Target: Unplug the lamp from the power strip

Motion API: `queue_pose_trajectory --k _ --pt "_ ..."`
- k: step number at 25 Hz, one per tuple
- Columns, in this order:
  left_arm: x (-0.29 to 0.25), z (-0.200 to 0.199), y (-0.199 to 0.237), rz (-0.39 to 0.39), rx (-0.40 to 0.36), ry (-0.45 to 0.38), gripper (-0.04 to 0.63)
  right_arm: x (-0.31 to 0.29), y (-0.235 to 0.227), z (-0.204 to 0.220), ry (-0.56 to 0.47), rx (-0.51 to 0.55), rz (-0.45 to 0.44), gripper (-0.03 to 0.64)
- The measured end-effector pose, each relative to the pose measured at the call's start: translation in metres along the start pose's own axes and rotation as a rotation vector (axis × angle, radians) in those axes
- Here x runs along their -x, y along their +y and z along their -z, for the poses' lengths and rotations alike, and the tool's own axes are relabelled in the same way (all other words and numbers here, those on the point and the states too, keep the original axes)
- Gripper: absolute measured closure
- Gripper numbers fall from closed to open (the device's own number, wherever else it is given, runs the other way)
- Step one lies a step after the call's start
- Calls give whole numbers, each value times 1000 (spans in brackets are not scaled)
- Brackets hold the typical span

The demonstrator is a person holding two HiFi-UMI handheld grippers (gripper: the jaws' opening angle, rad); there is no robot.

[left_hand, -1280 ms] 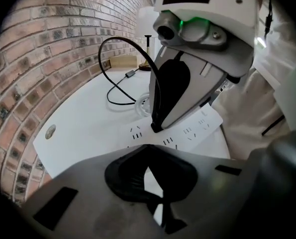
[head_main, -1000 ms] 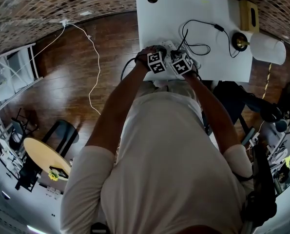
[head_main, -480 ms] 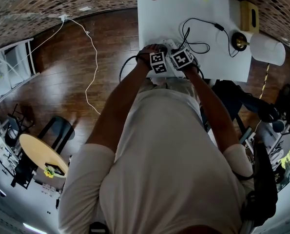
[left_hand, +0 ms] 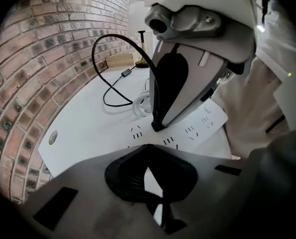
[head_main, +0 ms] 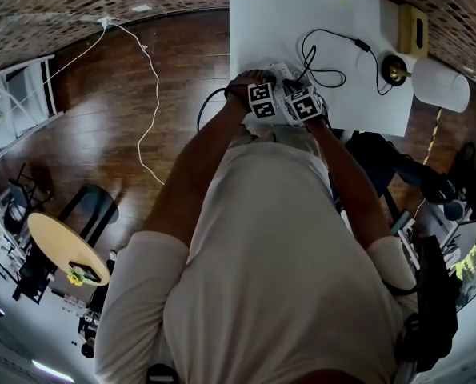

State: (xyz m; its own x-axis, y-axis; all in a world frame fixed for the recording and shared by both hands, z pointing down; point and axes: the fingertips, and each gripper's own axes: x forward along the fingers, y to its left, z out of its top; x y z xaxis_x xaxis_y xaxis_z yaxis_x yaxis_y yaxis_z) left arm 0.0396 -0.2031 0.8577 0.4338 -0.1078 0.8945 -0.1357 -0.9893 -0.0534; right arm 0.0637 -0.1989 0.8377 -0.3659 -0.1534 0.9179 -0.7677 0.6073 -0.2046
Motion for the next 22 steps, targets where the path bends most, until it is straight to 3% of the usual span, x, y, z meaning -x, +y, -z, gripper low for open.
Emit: queue_pose_trajectory --k 5,10,16,22 --pt "0 0 0 -5 6 5 606 2 2 1 -33 43 49 572" --pt "0 0 0 -10 3 14 606 1 -5 -5 79 -18 17 574" --pt "0 0 -1 -12 16 8 606 3 -9 -6 214 18 -2 572" --pt "-1 -1 -1 -5 7 5 606 5 2 2 -36 43 38 574"
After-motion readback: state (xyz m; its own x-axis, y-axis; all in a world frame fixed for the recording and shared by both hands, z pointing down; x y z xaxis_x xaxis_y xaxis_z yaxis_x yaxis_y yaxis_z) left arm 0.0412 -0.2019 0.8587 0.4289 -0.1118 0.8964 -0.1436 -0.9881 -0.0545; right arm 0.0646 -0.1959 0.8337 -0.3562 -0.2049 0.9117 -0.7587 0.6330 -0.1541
